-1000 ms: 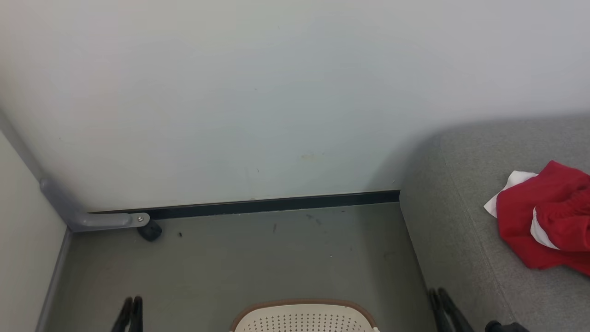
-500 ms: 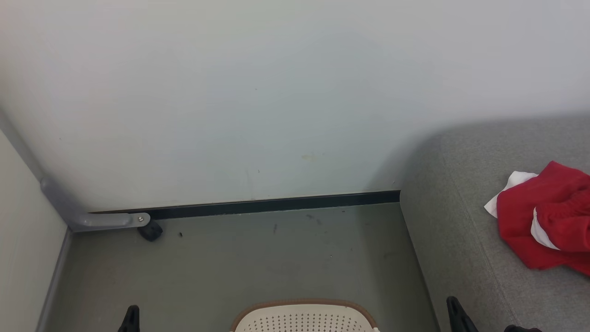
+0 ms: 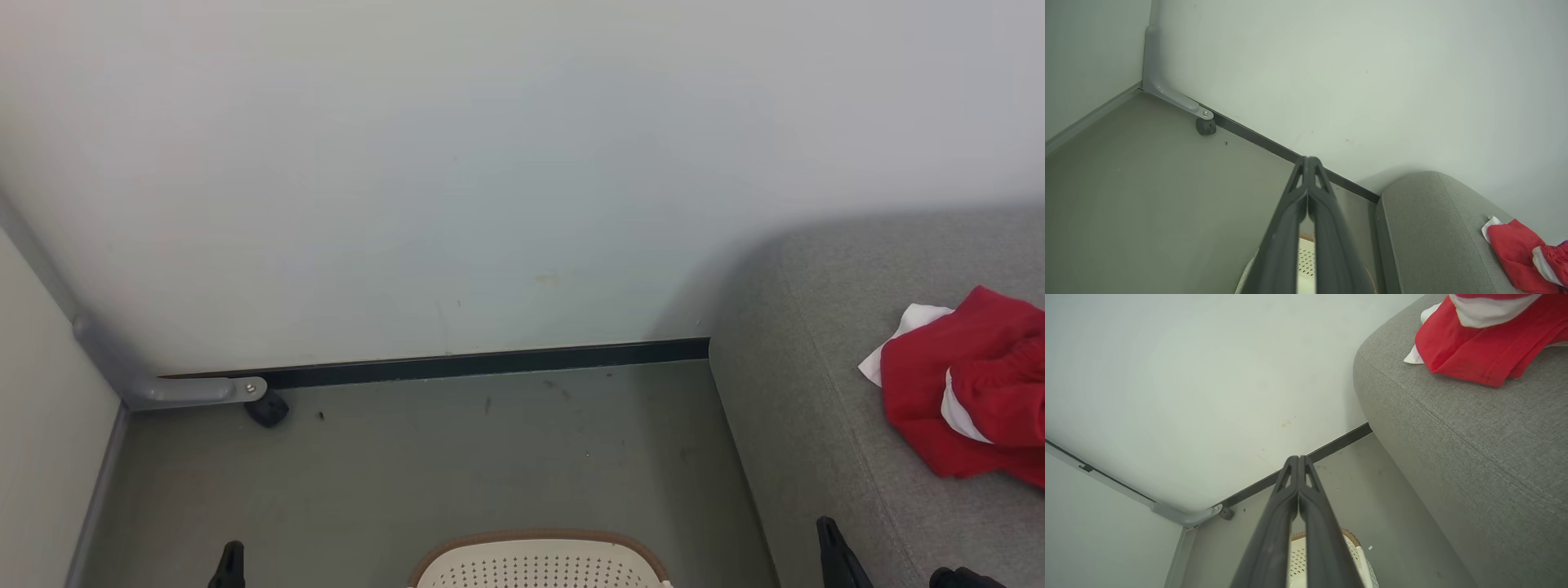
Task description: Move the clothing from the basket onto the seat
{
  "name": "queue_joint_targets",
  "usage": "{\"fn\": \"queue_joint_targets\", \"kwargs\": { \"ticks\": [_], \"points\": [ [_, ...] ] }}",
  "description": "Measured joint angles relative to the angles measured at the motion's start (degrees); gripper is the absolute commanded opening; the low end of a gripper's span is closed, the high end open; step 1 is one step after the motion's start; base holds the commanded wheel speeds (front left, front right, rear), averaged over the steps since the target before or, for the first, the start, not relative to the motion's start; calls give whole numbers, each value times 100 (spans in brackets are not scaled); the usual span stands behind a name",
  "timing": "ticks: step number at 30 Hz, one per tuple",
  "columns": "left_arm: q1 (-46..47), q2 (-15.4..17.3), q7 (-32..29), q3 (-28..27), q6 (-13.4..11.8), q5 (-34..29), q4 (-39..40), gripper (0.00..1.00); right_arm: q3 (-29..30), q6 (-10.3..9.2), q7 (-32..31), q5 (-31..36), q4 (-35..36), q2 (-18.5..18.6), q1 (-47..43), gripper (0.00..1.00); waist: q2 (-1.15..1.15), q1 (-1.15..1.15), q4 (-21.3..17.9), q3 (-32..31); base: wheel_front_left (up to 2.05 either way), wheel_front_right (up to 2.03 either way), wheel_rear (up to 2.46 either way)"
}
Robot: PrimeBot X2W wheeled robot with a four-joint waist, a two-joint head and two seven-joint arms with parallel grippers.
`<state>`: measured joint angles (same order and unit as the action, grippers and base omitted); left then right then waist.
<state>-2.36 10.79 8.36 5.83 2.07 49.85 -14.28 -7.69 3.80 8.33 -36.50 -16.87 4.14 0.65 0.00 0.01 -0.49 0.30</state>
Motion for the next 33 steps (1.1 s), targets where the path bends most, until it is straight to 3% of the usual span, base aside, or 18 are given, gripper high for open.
{"fn": "queue_joint_targets", "kwargs": {
  "ticks": [33],
  "points": [
    [338, -378, -725, -531, 207, 1931, -134, 0, 735, 133, -727, -2606, -8, -76, 181, 0, 0, 0, 23, -10, 0, 0, 0]
  ]
}}
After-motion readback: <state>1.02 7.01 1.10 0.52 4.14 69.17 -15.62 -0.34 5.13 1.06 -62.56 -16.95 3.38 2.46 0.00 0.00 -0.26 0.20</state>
